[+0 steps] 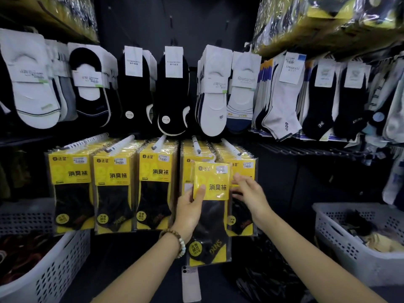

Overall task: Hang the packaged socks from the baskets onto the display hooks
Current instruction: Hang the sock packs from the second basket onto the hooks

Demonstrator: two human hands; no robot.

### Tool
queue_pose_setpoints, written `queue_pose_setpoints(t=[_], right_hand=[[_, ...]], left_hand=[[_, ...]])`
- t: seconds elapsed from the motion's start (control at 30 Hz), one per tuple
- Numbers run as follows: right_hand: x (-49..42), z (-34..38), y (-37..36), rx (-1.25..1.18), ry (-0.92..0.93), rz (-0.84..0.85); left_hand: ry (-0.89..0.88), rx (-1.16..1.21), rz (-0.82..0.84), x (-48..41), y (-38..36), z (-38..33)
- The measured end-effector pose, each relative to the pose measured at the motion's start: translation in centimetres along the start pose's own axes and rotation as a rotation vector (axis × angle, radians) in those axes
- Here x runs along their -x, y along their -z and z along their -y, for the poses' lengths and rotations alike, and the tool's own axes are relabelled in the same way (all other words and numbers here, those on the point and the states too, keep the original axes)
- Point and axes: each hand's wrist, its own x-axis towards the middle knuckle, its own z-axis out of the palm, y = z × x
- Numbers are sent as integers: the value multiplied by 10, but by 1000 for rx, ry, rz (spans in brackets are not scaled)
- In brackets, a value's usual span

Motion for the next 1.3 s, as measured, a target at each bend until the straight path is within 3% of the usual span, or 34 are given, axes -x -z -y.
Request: queue_pose_setpoints(t=[0.1, 0.17, 0.3, 0.4, 0.63, 0.77, 0.87, 0.97, 1.13, 1.3], right_hand=[[12, -5, -3, -105, -31, 55], [16, -10, 5, -203, -56, -29], [5, -11, 32, -174, -60, -247], [-14, 0, 47, -123, -66, -292], [-42, 12, 42, 89, 11, -158], [-46, 2, 40, 69, 41, -68], [-52, -14, 38, 97, 109, -135], [-57, -31, 35, 168, 158, -231], [-70, -52, 30, -27, 72, -13], [-100, -57, 28, -50, 120, 55]], left_hand=[[-15, -26, 120, 7, -21, -1], [-15, -24, 156, 8, -29, -2], [33, -26, 226, 5, -39, -5], [46, -41, 268, 2, -47, -4], [62, -49, 203, -8, -56, 11], [29, -97, 151, -18, -52, 24], [-52, -189, 104, -29, -52, 33], [-152, -229, 162, -41, -58, 37], [-208, -203, 194, -63, -78, 46], [-177, -158, 163, -95, -85, 53]])
